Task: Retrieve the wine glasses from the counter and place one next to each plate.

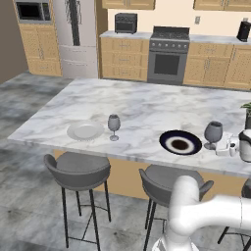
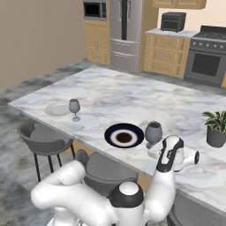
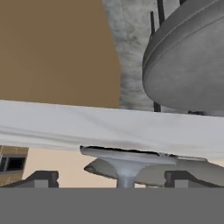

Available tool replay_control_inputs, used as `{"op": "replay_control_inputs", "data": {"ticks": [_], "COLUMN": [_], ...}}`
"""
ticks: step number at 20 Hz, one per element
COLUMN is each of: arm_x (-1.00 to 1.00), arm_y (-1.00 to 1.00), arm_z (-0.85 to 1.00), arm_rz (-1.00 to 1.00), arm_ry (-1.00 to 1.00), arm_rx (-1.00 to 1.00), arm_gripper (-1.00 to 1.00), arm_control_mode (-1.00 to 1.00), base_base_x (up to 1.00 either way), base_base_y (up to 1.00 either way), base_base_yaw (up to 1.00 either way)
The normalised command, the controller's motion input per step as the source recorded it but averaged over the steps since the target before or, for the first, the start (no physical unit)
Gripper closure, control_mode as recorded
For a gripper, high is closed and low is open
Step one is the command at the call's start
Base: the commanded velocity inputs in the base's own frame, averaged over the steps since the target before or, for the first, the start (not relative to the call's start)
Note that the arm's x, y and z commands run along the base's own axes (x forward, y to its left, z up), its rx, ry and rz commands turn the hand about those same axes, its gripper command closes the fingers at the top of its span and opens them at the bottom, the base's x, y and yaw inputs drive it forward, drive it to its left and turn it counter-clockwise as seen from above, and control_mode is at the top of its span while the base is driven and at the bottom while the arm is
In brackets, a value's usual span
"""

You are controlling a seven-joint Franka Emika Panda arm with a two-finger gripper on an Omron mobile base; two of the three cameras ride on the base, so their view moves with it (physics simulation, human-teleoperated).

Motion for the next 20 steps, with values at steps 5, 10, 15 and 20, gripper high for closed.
{"op": "replay_control_inputs", "data": {"ticks": [5, 10, 15, 20], "arm_x": [0.0, -0.05, -0.29, -0.96], "arm_y": [-0.11, -0.12, -0.18, -0.01], "arm_z": [0.0, 0.0, 0.03, 0.45], "arm_rz": [0.0, 0.0, -0.01, -0.02], "arm_ry": [0.01, 0.0, -0.01, -0.11], "arm_rx": [0.0, 0.0, 0.0, 0.0], "arm_gripper": [-1.0, -1.0, -1.0, -1.0], "arm_control_mode": [-1.0, -1.0, -1.0, -1.0], "base_base_x": [0.0, 0.0, 0.0, 0.0], "base_base_y": [0.0, 0.0, 0.0, 0.0], "base_base_yaw": [0.0, 0.0, 0.0, 0.0]}}
